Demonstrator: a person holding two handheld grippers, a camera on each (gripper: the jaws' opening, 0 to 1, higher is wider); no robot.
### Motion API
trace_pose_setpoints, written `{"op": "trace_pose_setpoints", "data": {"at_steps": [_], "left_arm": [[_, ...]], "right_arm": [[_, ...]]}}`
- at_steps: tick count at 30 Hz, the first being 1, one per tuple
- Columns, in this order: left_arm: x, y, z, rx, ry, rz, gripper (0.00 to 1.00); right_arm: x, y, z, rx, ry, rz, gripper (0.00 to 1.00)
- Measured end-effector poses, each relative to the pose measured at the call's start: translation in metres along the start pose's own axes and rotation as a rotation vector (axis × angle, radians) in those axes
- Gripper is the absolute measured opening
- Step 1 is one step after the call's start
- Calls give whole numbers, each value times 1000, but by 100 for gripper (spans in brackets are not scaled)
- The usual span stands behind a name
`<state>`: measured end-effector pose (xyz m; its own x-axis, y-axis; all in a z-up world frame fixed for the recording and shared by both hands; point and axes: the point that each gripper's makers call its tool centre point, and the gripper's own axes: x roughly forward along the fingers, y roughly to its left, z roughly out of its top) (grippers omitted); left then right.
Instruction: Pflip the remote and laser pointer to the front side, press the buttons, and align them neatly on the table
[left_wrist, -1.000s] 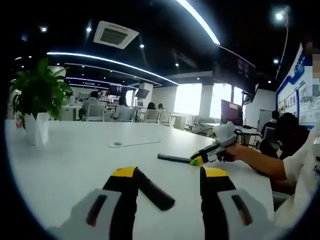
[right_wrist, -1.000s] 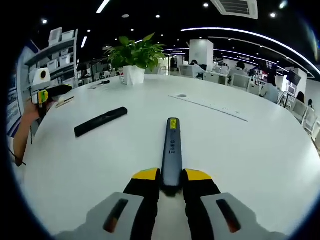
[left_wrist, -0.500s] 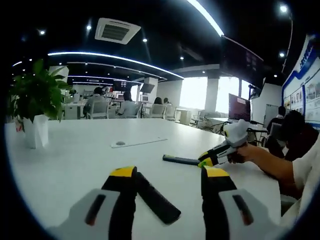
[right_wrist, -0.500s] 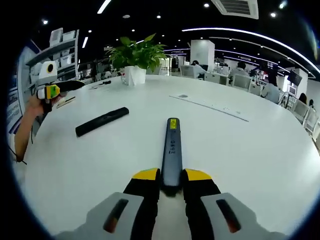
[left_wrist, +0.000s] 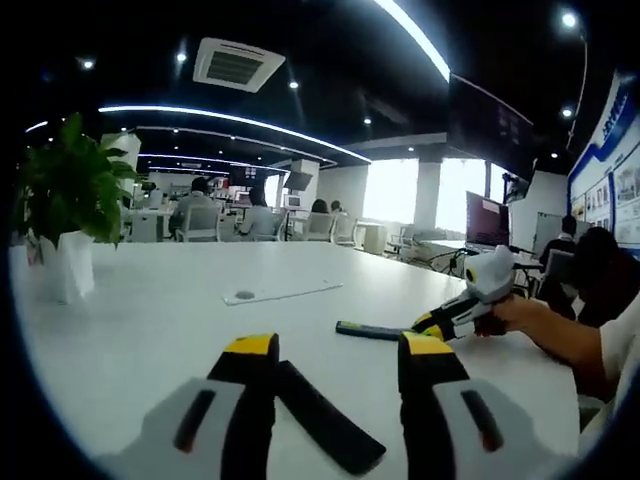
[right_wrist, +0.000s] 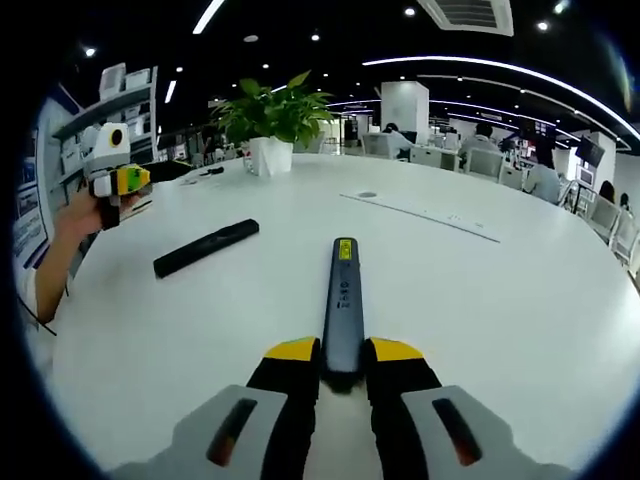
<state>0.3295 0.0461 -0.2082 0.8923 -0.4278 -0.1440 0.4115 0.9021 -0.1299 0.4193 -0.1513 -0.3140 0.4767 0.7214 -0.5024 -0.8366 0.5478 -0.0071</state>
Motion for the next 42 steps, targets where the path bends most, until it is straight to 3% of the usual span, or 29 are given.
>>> {"op": "trace_pose_setpoints", "data": {"at_steps": [4,6,7,11,13,16,19,22,25,27,31,34,38,42], "left_arm": [[-2,0,7,16,-11,-14,46],[0,2,5,83,37,-8,46],[0,3,5,78,39,-3,46],[16,7,17,44,-8,10,47],[25,-7,24,78,-18,-69,45],[42,-4,32,164,32,-80,41],[54,-2,35,197,132,-74,43],[60,-15,38,248,157,-122,43],[61,-19,34,247,157,-128,47],[66,-23,15,218,185,-131,48],[70,-21,7,221,193,-117,50],[74,-18,-2,191,167,-103,50],[71,-22,-2,168,127,-102,49],[70,-32,-3,126,103,-150,46]], "right_arm": [[0,0,0,-16,3,-5,22],[0,0,0,-18,7,-3,22],[0,0,0,-19,8,-3,22],[-1,3,-1,-32,27,-1,22],[-1,3,-1,-35,27,4,22],[-1,5,-1,-35,27,6,22],[-1,7,-1,-35,25,7,22],[-2,7,-1,-33,19,12,22],[-2,7,-1,-28,18,16,22],[-2,8,-1,-25,15,22,22],[-2,9,-1,-29,16,22,22],[-2,9,-1,-35,20,22,22],[-3,10,-2,-46,36,26,22],[-3,10,-2,-45,21,44,21]]}}
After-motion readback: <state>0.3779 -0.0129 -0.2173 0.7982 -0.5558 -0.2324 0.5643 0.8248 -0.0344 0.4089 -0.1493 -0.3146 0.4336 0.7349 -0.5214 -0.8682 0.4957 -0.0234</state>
